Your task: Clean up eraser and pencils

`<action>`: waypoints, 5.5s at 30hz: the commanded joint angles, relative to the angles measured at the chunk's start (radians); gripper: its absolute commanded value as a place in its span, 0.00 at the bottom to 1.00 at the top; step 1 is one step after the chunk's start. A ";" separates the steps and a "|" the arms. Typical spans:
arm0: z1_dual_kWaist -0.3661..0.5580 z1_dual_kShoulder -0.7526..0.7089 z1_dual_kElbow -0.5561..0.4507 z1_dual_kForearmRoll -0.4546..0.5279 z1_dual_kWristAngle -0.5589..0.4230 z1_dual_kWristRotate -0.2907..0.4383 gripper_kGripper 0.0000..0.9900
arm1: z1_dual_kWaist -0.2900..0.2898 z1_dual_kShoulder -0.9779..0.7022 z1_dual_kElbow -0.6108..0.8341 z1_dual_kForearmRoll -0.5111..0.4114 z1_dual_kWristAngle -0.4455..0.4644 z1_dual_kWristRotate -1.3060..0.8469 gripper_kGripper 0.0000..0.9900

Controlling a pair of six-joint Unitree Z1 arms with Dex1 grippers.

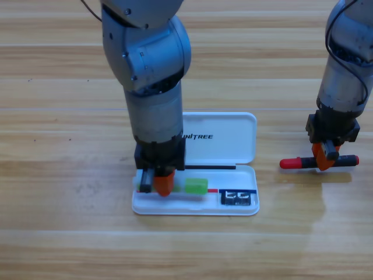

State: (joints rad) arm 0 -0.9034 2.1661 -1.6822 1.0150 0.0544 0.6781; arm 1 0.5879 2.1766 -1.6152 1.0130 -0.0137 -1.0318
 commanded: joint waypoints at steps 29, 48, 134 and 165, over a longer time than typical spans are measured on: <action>0.015 0.047 -0.011 0.031 -0.054 -0.017 0.00 | 0.009 -0.063 0.034 0.021 -0.029 0.021 0.00; 0.015 0.058 -0.010 0.042 -0.053 -0.026 1.00 | 0.081 -0.162 0.034 0.102 0.017 0.061 0.00; 0.567 0.265 -0.283 0.082 -0.654 0.411 0.00 | 0.305 -0.577 0.182 -0.306 0.489 0.587 1.00; 0.429 0.201 -0.214 0.205 -0.762 0.439 0.00 | 0.305 -0.592 0.199 -0.307 0.489 0.587 1.00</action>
State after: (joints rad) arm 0 -0.4185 2.3936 -1.9448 1.2072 -0.6989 1.1143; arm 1 0.9197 1.6063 -1.4431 0.7188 0.4679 -0.4553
